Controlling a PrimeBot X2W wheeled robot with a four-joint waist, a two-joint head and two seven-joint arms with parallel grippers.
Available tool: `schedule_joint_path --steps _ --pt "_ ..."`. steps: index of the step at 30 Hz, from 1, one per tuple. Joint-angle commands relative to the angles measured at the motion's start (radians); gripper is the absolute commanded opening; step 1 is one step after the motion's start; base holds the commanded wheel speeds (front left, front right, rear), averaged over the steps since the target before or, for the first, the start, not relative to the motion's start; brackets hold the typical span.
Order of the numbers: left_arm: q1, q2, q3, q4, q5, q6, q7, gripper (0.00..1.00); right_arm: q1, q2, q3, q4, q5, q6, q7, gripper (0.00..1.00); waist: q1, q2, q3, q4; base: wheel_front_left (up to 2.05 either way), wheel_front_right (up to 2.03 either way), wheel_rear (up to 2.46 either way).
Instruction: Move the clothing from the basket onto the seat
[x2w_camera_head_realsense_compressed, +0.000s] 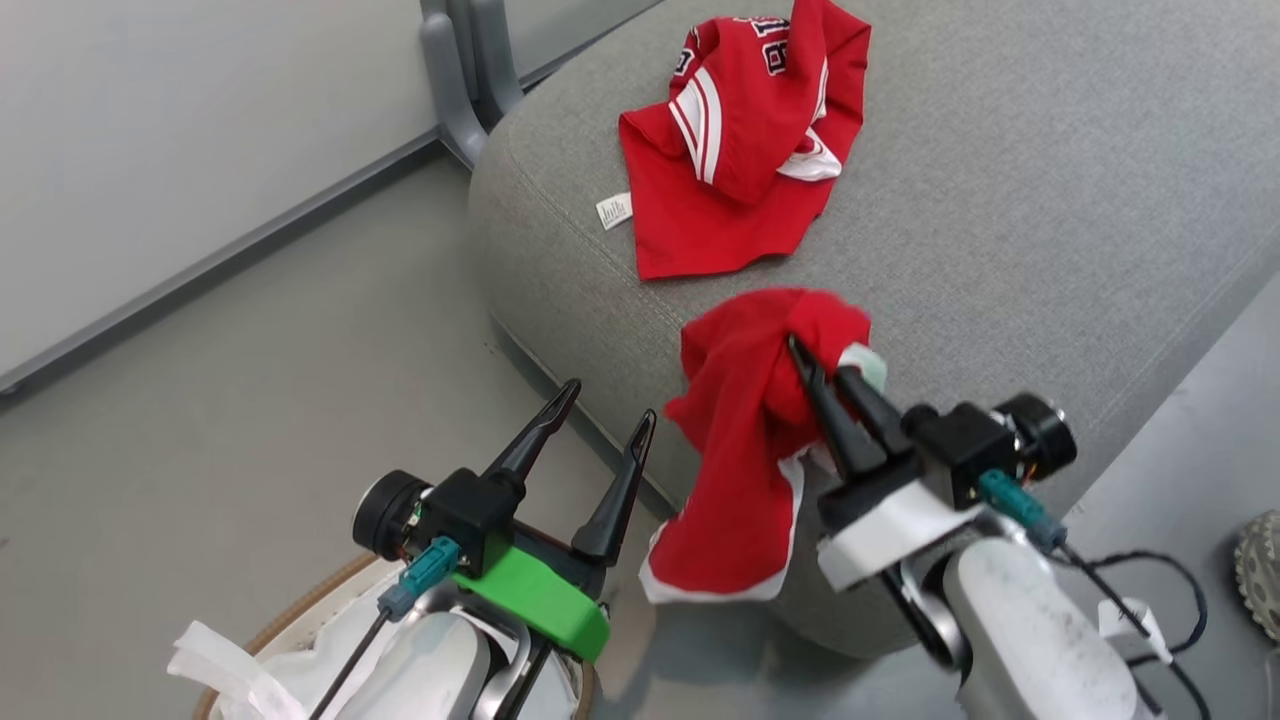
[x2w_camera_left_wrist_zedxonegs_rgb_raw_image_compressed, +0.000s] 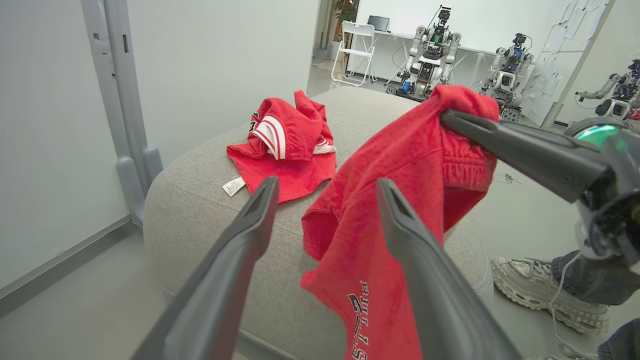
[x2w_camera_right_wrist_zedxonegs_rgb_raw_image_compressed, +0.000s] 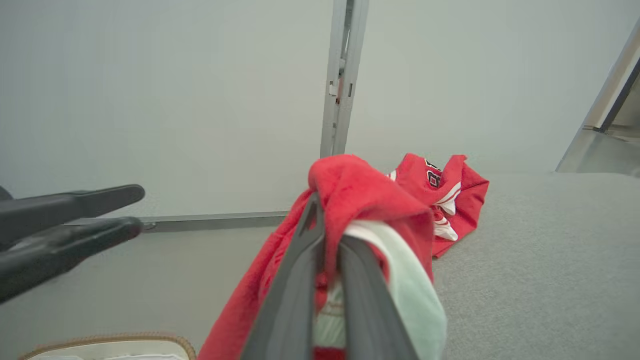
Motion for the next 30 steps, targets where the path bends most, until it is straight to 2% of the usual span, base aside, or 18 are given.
schedule_joint_path --steps 1,6,16,27,30 --pt "-0.022 0.014 -0.001 0.002 -0.005 -0.002 0.0 1.0 -0.034 -0.011 -0.007 -0.005 -0.014 -0.001 -0.002 0.0 0.0 0.0 0.038 -0.007 0.0 0.0 0.0" --pt "-0.047 0.041 -0.009 0.004 0.001 -0.002 0.0 1.0 -0.171 -0.057 -0.025 0.008 -0.038 -0.001 -0.002 0.0 0.0 0.0 0.096 -0.007 0.0 0.0 0.0" --pt "-0.123 0.073 -0.051 -0.015 0.024 -0.002 0.0 1.0 -0.421 -0.163 -0.09 0.075 -0.107 -0.001 -0.002 0.0 0.0 0.0 0.248 0.069 0.0 0.0 0.0" --pt "-0.212 0.099 -0.086 -0.033 0.034 -0.002 0.0 1.0 -0.643 -0.26 -0.294 0.201 -0.195 -0.002 -0.002 0.0 0.0 0.0 0.41 0.156 0.0 0.0 0.0" --pt "-0.23 0.099 -0.092 -0.036 0.035 -0.002 0.0 1.0 -0.675 -0.269 -0.348 0.228 -0.227 -0.001 -0.002 0.0 0.0 0.0 0.447 0.179 0.0 0.0 0.0"
